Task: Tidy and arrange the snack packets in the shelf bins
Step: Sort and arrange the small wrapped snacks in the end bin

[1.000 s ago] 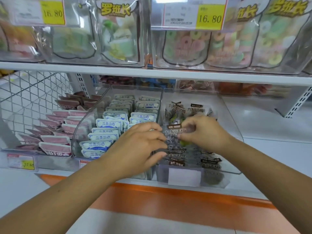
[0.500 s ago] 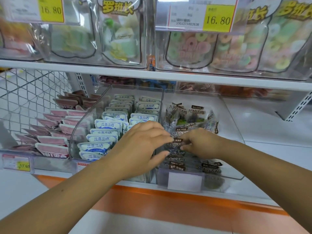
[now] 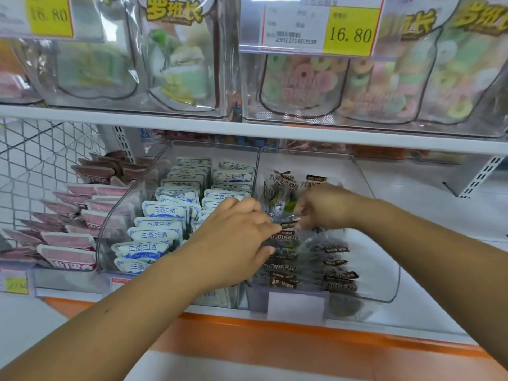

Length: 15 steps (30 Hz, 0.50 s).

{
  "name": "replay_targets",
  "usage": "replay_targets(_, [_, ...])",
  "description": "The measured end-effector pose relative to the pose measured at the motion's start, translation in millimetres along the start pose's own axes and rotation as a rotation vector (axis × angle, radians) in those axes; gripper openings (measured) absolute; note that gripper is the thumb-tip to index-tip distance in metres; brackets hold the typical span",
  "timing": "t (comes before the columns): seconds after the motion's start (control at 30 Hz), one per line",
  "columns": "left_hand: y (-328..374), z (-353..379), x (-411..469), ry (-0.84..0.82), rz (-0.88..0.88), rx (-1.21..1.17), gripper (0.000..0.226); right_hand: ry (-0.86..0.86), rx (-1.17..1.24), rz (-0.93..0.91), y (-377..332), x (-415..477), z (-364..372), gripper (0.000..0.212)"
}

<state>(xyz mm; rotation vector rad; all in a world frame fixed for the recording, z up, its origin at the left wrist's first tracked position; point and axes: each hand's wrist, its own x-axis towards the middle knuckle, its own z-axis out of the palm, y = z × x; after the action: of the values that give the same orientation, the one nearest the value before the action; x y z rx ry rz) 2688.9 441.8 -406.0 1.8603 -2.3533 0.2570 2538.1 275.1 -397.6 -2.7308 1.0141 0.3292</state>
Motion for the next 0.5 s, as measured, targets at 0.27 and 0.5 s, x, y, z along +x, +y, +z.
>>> replay_targets(0.27, [-5.1, 1.3, 0.6, 0.0, 0.012, -0.055, 0.051, -0.011, 0.162, 0.001, 5.8, -1.5, -22.6, 0.043])
replay_targets(0.5, [-6.4, 5.1, -2.6, 0.01, 0.006, -0.095, 0.051, 0.146, 0.05, -0.039, -6.7, 24.4, -6.4, 0.032])
